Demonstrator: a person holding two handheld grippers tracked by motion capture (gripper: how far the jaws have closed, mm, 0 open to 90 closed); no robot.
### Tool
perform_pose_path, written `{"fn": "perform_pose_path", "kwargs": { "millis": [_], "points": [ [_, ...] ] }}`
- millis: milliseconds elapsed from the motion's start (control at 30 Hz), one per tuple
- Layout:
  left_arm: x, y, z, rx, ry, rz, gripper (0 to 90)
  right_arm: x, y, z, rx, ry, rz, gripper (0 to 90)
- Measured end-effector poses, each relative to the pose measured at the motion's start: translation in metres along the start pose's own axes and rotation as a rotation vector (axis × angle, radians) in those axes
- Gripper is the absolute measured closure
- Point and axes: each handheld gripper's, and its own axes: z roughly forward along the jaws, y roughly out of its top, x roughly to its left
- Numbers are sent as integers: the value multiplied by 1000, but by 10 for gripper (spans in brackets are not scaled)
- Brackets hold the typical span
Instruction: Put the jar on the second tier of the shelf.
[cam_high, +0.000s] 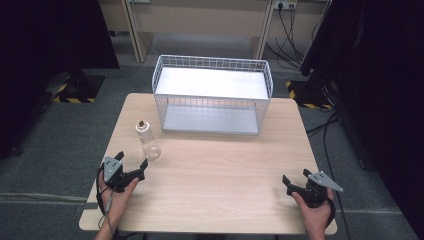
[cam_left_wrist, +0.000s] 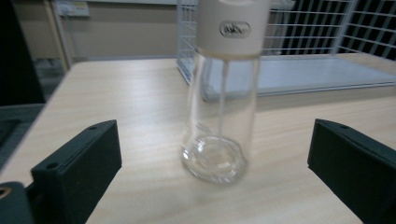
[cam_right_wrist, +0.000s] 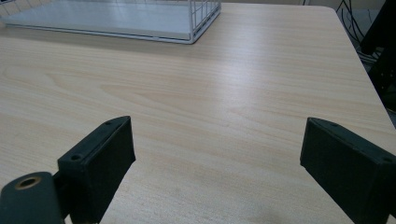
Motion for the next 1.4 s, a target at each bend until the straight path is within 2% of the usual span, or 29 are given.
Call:
{"fn": "perform_pose_path", "kwargs": {
  "millis": [333, 600, 900, 1033, 1400],
  "points": [
    [-2, -1, -1, -10, -22, 13, 48, -1, 0, 0, 0, 7, 10, 102],
    [2, 12, 2, -55, -38, 28, 65, -1, 0, 0, 3, 4, 7, 102],
    [-1, 30, 19, -93, -53, 55, 105, -1, 0, 0, 3, -1, 9, 102],
    [0, 36, 29, -104, -46, 82, 145, -1, 0, 0, 1, 1, 14, 102],
    [2, 52, 49, -130, -56, 81, 275, -1, 0, 0, 0, 1, 14, 102]
  ]
}}
